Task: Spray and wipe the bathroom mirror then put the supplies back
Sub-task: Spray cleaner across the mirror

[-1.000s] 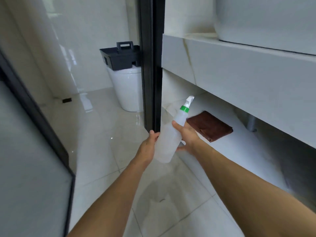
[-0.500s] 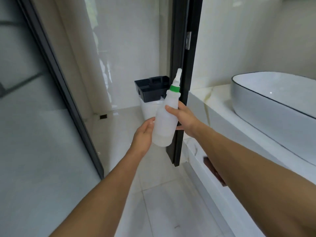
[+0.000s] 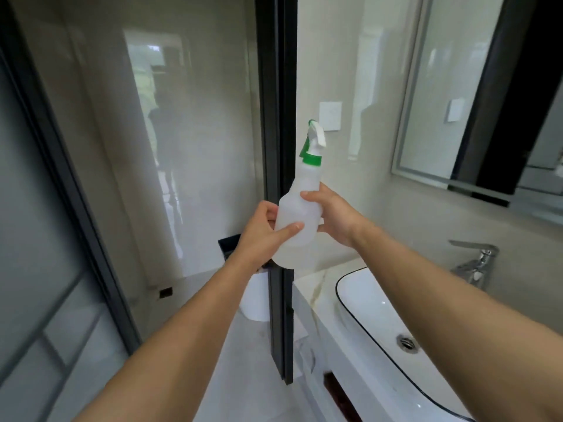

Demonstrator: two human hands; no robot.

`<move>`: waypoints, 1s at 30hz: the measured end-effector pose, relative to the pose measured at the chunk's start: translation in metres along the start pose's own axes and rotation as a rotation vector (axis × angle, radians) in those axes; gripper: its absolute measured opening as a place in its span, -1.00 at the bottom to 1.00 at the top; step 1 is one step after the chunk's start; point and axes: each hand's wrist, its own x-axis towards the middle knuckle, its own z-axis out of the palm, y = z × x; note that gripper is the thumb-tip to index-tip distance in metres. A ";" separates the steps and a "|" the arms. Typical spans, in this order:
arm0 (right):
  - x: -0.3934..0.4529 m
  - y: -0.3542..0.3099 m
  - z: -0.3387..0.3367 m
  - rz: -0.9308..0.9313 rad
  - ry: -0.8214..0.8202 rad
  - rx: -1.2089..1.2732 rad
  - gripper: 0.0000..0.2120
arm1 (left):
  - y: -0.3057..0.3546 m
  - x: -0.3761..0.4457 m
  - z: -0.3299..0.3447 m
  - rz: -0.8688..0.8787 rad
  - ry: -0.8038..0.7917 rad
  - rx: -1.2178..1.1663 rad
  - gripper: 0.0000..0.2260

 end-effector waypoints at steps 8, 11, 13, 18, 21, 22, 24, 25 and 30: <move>-0.032 -0.101 -0.055 -0.143 0.073 0.020 -0.54 | 0.117 0.031 0.029 0.174 -0.109 0.071 -0.45; -0.033 -0.113 -0.073 -0.184 0.113 0.038 -0.55 | 0.139 0.040 0.042 0.227 -0.116 0.092 -0.53; -0.029 -0.119 -0.082 -0.210 0.151 0.044 -0.55 | 0.147 0.048 0.050 0.246 -0.099 0.085 -0.53; -0.016 -0.141 -0.090 -0.292 0.452 -0.041 -0.77 | 0.158 0.071 0.076 0.296 -0.043 0.132 -0.42; -0.007 -0.157 -0.095 -0.326 0.561 -0.106 -0.78 | 0.166 0.088 0.087 0.352 -0.045 0.190 -0.45; -0.004 -0.161 -0.099 -0.347 0.581 -0.132 -0.80 | 0.169 0.095 0.090 0.375 -0.055 0.185 -0.46; 0.001 -0.167 -0.109 -0.375 0.629 -0.167 -0.83 | 0.174 0.107 0.097 0.414 -0.090 0.144 -0.47; 0.002 -0.169 -0.116 -0.384 0.652 -0.176 -0.83 | 0.176 0.113 0.101 0.431 -0.116 0.118 -0.47; -0.009 -0.167 -0.158 -0.391 0.734 -0.163 -0.79 | 0.180 0.134 0.135 0.518 -0.287 0.007 -0.54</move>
